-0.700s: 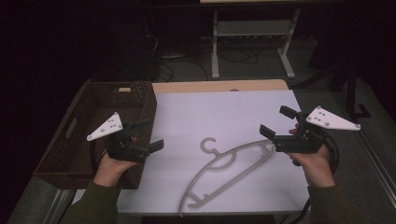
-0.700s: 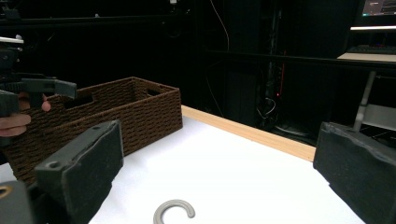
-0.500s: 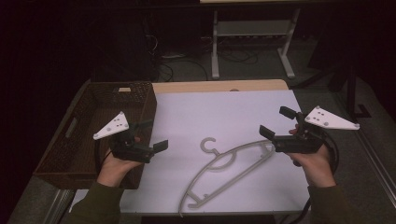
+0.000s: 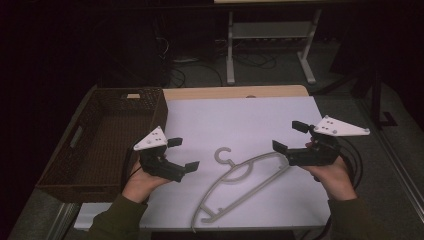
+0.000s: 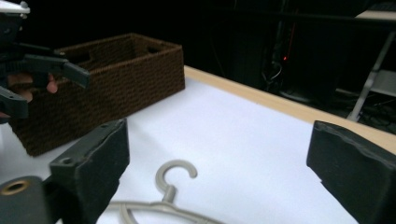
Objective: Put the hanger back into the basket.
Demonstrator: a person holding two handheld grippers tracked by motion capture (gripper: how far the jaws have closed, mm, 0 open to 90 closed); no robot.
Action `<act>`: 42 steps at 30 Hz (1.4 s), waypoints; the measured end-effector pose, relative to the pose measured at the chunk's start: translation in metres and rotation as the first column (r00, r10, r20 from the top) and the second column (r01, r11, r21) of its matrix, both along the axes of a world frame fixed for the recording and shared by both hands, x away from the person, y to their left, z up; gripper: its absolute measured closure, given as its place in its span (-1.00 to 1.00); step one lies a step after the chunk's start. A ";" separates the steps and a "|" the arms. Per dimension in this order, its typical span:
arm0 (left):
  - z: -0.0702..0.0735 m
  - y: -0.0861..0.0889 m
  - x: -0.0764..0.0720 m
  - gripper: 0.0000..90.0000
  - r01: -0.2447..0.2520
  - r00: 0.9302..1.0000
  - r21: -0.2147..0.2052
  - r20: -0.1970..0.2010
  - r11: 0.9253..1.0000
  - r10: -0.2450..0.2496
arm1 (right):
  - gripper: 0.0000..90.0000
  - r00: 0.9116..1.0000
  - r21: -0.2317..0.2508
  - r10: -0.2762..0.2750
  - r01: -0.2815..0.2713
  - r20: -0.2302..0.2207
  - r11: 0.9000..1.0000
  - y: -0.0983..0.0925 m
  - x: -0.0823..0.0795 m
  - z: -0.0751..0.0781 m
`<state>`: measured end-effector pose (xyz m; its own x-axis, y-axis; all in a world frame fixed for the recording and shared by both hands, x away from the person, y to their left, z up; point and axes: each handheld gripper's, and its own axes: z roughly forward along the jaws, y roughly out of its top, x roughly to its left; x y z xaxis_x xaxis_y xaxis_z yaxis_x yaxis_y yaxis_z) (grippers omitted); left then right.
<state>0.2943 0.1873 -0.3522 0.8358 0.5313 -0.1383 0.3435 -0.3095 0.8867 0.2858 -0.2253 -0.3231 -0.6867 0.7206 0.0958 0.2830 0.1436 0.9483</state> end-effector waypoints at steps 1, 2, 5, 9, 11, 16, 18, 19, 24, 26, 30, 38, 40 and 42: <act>-0.002 -0.001 0.000 -1.00 0.002 1.000 0.014 -0.004 1.000 -0.002 | -0.84 1.000 -0.007 0.005 -0.005 -0.009 1.000 0.001 0.001 -0.002; -0.005 -0.003 0.001 -1.00 0.001 1.000 0.021 -0.010 1.000 -0.001 | -0.83 1.000 -0.014 0.009 -0.010 -0.016 1.000 0.001 0.002 -0.003; -0.012 -0.005 0.003 -1.00 -0.001 1.000 0.036 -0.026 0.999 0.002 | -0.76 0.999 -0.044 0.020 -0.021 -0.035 0.999 0.002 0.004 -0.008; -0.022 -0.008 0.005 -1.00 0.003 0.999 0.054 -0.044 0.999 0.000 | -0.69 0.997 -0.096 0.036 -0.042 -0.066 0.994 0.006 0.006 -0.017; -0.026 -0.009 0.006 -1.00 0.006 0.999 0.060 -0.054 0.998 -0.003 | -0.64 0.995 -0.118 0.040 -0.051 -0.091 0.992 0.007 0.007 -0.022; -0.036 -0.012 0.007 -1.00 0.013 0.997 0.084 -0.076 0.996 -0.007 | -0.45 0.989 -0.167 0.053 -0.076 -0.139 0.983 0.012 0.010 -0.034; -0.039 -0.014 0.007 -1.00 0.021 0.996 0.093 -0.086 0.995 -0.013 | -0.32 0.985 -0.180 0.055 -0.085 -0.164 0.980 0.014 0.010 -0.038; -0.041 -0.014 0.007 -1.00 0.026 0.996 0.101 -0.089 0.995 -0.017 | -0.27 0.984 -0.192 0.061 -0.093 -0.166 0.977 0.014 0.010 -0.040; -0.048 -0.020 0.006 -1.00 0.051 0.994 0.127 -0.106 0.991 -0.037 | 0.28 0.973 -0.219 0.086 -0.133 -0.213 0.967 0.018 0.010 -0.048; -0.050 -0.022 0.005 -0.94 0.066 0.992 0.134 -0.112 0.989 -0.051 | 0.58 0.969 -0.222 0.094 -0.146 -0.227 0.964 0.019 0.009 -0.049; -0.054 -0.025 0.005 -0.91 0.082 0.991 0.153 -0.118 0.985 -0.064 | 0.97 0.953 -0.229 0.134 -0.199 -0.271 0.953 0.023 0.011 -0.054; -0.059 -0.032 0.002 -0.61 0.100 0.988 0.169 -0.135 0.981 -0.077 | 0.98 0.938 -0.248 0.167 -0.247 -0.303 0.936 0.035 0.010 -0.062; -0.059 -0.034 0.001 -0.32 0.119 0.985 0.169 -0.147 0.978 -0.094 | 0.98 0.938 -0.250 0.168 -0.248 -0.302 0.936 0.035 0.010 -0.063; -0.059 -0.037 -0.001 0.09 0.141 0.983 0.173 -0.144 0.975 -0.117 | 0.98 0.937 -0.250 0.169 -0.250 -0.304 0.935 0.036 0.010 -0.064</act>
